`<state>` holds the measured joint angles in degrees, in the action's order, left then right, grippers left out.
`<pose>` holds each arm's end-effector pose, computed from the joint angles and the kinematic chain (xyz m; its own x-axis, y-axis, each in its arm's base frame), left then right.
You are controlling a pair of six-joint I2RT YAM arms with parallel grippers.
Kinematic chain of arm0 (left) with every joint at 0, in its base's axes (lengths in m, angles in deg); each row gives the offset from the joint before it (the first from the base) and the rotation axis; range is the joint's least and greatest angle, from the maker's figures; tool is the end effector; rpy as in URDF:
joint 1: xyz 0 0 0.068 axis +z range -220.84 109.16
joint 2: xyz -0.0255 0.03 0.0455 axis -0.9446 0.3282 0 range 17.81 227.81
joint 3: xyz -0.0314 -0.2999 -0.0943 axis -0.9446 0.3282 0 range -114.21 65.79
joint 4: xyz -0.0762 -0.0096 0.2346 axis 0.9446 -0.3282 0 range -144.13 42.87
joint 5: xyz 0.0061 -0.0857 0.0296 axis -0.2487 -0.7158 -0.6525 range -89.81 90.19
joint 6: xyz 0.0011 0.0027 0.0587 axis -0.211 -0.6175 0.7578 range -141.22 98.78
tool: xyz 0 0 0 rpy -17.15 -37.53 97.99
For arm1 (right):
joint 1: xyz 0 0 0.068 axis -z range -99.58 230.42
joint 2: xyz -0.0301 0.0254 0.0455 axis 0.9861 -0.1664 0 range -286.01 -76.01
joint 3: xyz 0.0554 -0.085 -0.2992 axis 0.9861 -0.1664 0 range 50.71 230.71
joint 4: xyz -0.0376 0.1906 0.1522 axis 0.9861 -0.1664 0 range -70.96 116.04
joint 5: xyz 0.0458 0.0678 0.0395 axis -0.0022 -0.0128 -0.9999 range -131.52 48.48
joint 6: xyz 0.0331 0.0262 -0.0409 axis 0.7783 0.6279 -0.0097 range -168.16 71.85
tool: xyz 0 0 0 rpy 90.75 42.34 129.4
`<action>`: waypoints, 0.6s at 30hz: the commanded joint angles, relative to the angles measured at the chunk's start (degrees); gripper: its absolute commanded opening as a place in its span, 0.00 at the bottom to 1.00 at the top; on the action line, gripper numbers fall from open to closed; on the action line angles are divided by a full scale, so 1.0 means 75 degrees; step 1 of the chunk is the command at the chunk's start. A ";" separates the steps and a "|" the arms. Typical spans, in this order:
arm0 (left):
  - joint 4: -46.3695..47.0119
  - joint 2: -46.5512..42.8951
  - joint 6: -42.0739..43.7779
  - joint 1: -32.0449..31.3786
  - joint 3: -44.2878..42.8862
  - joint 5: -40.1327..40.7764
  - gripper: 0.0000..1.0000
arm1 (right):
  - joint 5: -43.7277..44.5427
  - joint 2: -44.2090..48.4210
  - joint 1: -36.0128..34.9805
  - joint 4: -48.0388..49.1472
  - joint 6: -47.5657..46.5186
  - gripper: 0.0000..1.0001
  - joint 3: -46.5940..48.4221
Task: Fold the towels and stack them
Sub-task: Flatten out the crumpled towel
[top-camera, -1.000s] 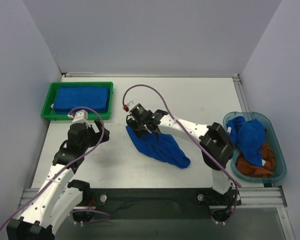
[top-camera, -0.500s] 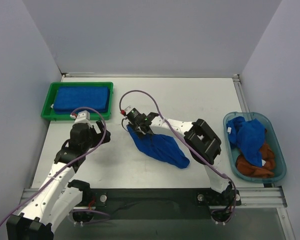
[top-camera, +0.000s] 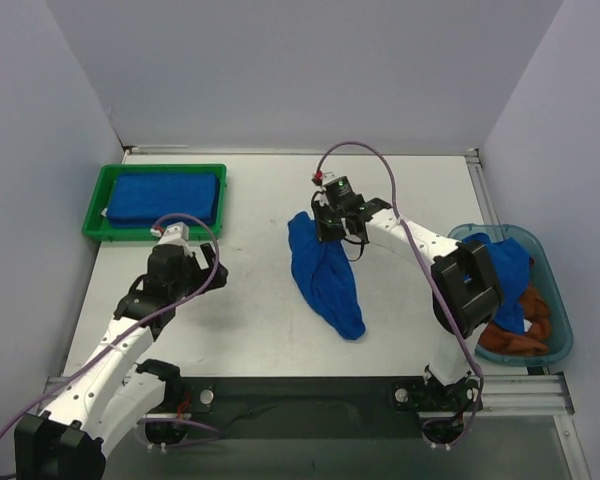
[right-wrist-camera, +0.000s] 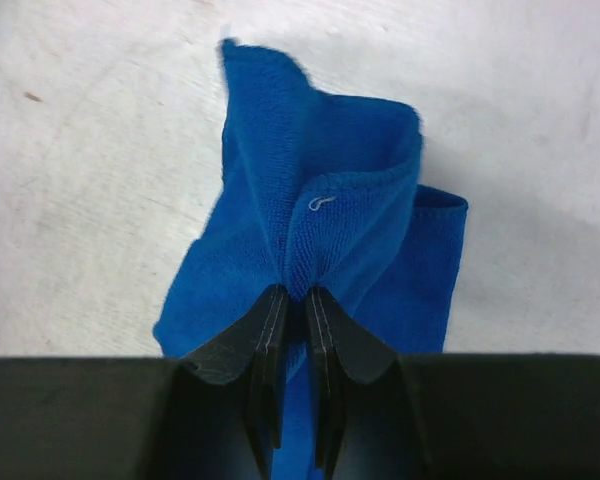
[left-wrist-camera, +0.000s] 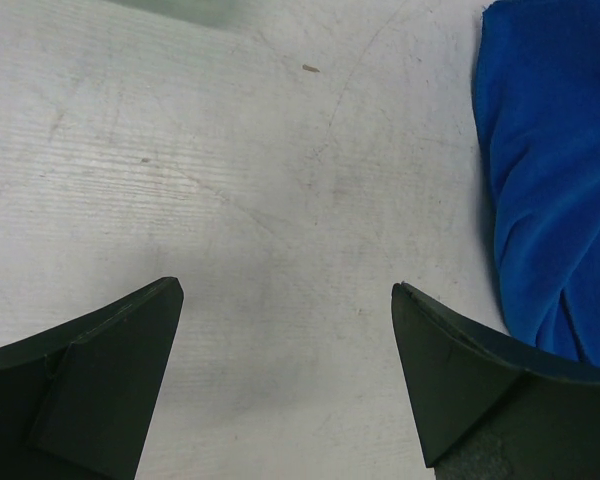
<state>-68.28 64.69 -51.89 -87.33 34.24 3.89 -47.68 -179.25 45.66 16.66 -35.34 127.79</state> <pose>0.1349 -0.0370 0.2666 -0.6095 -0.3505 -0.7111 -0.0901 0.9218 -0.3772 0.3405 0.2419 0.2987 -0.6072 -0.1531 -0.7796 -0.5168 0.8214 0.2412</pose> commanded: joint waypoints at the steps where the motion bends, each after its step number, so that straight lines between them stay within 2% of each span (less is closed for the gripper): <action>1: 0.0335 0.0230 -0.0070 -0.0086 -0.0211 -0.0376 0.97 | -0.0807 0.0043 0.0275 0.0231 0.0575 0.14 -0.0631; 3: 0.0358 0.0464 -0.0128 -0.0168 -0.0293 -0.0494 0.98 | -0.0937 0.0054 0.0543 0.0279 0.0727 0.17 -0.0913; 4: 0.0382 0.0639 -0.0175 -0.0192 -0.0328 -0.0494 0.97 | -0.1042 0.0113 0.0626 0.0372 0.0775 0.23 -0.1018; 7: 0.0534 0.0967 -0.0257 -0.0437 -0.0422 -0.0494 0.97 | -0.1102 0.0300 0.0955 0.0583 0.0915 0.31 -0.1475; 18: 0.1447 0.2561 -0.0644 -0.1644 -0.1335 -0.0155 0.97 | -0.1053 0.1296 0.2221 0.1180 0.1736 0.32 -0.3104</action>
<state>-63.34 81.47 -55.57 -97.74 28.47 1.47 -54.58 -172.93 61.39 23.43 -25.11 106.50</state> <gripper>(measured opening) 0.975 0.316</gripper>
